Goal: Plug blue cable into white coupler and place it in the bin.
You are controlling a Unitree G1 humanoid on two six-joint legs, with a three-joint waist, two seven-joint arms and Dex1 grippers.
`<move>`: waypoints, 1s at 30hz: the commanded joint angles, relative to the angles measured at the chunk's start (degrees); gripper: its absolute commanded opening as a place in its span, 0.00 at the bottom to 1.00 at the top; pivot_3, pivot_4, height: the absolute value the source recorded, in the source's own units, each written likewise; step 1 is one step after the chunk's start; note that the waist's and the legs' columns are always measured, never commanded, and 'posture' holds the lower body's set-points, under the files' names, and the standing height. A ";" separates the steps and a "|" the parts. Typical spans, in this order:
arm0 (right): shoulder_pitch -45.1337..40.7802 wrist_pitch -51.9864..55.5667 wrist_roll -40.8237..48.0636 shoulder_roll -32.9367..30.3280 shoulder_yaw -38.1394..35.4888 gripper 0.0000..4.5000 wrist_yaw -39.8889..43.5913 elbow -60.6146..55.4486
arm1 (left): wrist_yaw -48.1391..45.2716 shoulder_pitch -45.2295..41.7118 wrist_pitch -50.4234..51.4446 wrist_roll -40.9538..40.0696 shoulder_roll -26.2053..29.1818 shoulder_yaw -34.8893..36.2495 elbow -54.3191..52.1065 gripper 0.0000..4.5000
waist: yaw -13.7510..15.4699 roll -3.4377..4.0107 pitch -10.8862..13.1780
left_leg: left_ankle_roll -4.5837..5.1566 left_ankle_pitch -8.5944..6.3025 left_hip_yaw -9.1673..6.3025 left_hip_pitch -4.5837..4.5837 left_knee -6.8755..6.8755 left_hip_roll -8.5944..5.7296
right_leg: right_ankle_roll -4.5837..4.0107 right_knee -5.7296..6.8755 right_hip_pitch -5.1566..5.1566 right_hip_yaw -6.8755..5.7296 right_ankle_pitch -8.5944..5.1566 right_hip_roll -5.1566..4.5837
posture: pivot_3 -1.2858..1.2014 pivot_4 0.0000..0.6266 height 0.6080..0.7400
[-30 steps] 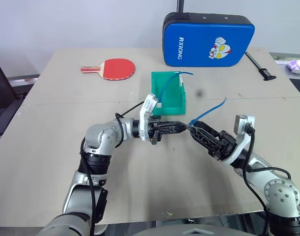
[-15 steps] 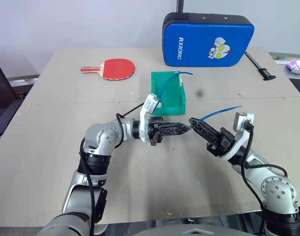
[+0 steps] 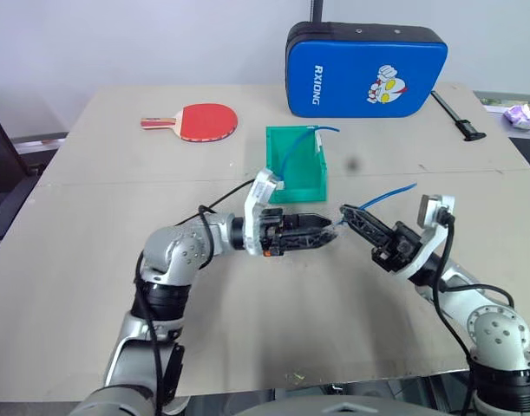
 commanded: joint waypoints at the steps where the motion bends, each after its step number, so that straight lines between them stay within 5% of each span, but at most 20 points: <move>1: -0.47 -1.67 -0.71 -2.13 -3.52 0.00 3.38 1.96 | 4.59 1.34 -2.62 -0.63 0.79 2.31 -10.00 0.74 | 0.23 0.00 0.00 | 0.00 0.00 -0.01 0.00 0.00 0.01 | 0.00 -0.01 0.00 -0.01 0.00 0.00 | 0.52 0.24 0.91; 6: -2.06 -2.97 -1.40 -3.35 -6.06 0.00 6.14 5.70 | 12.73 6.17 -8.08 2.83 2.63 6.65 -18.31 0.74 | 0.04 0.00 0.00 | 0.01 0.00 0.06 0.03 0.00 0.00 | 0.00 -0.02 0.01 0.04 0.00 0.00 | 0.52 0.24 0.91; 10: -4.52 -2.42 -1.77 -3.82 -6.04 0.00 8.39 7.68 | 27.16 13.97 -16.38 8.53 -3.05 14.11 -23.99 0.74 | -0.31 0.05 0.01 | 0.00 0.00 0.20 0.09 -0.05 0.05 | 0.01 -0.02 0.00 0.19 0.01 0.02 | 0.52 0.24 0.91; 17: -7.19 -3.25 -8.14 -1.23 -0.61 0.00 11.32 9.69 | 46.25 47.37 -41.93 40.63 -8.70 10.79 -32.32 0.74 | -0.63 0.03 -0.03 | 0.00 -0.01 0.32 0.12 -0.32 0.04 | 0.00 -0.09 -0.06 0.29 0.01 -0.11 | 0.52 0.24 0.91; 21: -7.40 -3.43 -11.09 -1.24 1.87 0.00 12.60 7.35 | 51.49 59.78 -51.14 47.24 -13.45 8.48 -26.37 0.74 | 0.47 0.04 -0.02 | 0.05 -0.04 0.32 0.05 -0.36 -0.01 | -0.25 -0.13 -0.15 0.30 -0.13 -0.32 | 0.52 0.24 0.91; 30: -6.70 -4.34 -16.03 -1.30 6.57 0.00 14.00 1.93 | 57.13 54.50 -52.27 49.69 -19.13 6.95 -16.62 0.74 | 0.11 0.03 -0.06 | 0.11 -0.05 0.32 0.07 -0.30 0.05 | -0.23 -0.06 -0.15 0.01 -0.13 -0.23 | 0.52 0.24 0.91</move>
